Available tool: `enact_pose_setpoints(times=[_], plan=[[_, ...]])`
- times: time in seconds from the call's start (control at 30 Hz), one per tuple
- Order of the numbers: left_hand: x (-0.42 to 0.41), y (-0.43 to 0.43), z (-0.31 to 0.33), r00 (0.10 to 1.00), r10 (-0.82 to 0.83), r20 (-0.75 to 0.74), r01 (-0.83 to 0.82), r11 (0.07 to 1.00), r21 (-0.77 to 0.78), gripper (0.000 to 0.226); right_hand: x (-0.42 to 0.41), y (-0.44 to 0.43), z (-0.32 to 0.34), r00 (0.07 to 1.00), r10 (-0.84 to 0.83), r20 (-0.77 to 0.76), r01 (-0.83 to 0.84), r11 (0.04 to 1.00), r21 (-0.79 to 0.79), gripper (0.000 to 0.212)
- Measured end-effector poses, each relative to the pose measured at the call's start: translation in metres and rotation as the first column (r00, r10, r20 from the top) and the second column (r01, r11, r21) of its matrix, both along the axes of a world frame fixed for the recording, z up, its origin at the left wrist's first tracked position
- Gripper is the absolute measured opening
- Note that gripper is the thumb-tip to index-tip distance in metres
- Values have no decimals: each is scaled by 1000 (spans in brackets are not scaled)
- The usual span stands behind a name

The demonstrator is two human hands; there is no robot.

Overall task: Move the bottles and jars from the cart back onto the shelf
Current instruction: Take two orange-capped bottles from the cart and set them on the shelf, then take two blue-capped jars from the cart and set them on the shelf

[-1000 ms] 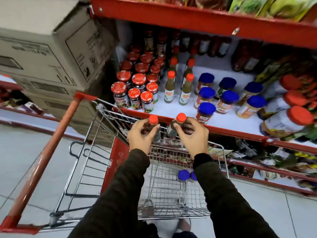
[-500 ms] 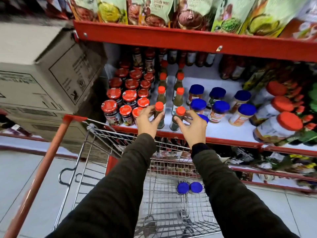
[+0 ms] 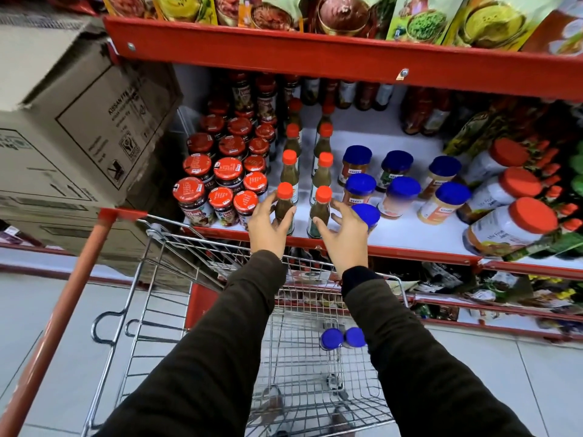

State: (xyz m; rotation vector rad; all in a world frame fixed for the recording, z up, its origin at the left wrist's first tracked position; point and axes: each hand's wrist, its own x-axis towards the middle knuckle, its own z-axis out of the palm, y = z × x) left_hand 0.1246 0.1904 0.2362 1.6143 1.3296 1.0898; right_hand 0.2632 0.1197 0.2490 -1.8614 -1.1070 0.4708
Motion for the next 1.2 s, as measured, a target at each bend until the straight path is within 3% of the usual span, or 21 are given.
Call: enact_pose_setpoints(times=[0.07, 0.17, 0.23, 0.4, 0.6, 0.8, 0.9, 1.0, 1.2], plan=[[-1, -13, -8, 1000, 26, 17, -26, 999, -29, 54, -5, -14, -7, 999, 19, -31, -18, 999, 29, 50], [-3, -47, -28, 997, 70, -36, -70, 997, 17, 51, -13, -43, -30, 995, 88, 45, -89, 996, 24, 45], [-1, -74, -49, 990, 31, -136, -28, 999, 24, 49, -13, -65, -52, 981, 157, 116, -150, 987, -66, 48], [3, -129, -105, 948, -120, -295, 86, 988, -125, 51, 9, -117, -110, 925, 354, 135, -288, 888, -359, 57], [11, -163, -178, 847, -343, -407, 209, 918, -337, 57, 61, -165, -180, 936, 352, -25, -308, 779, -547, 57], [23, -192, -264, 773, -574, -269, 299, 704, -644, 78, 98, -187, -256, 912, 342, -227, -392, 561, -730, 80], [35, -200, -294, 791, -551, -266, 238, 678, -695, 76, 101, -187, -283, 917, 329, -224, -384, 585, -714, 81], [46, -202, -310, 842, -439, -314, 141, 740, -658, 66, 98, -182, -301, 930, 327, -170, -352, 650, -673, 72], [51, -199, -314, 876, -374, -303, 131, 791, -598, 53, 102, -177, -304, 941, 304, -149, -328, 707, -627, 57]])
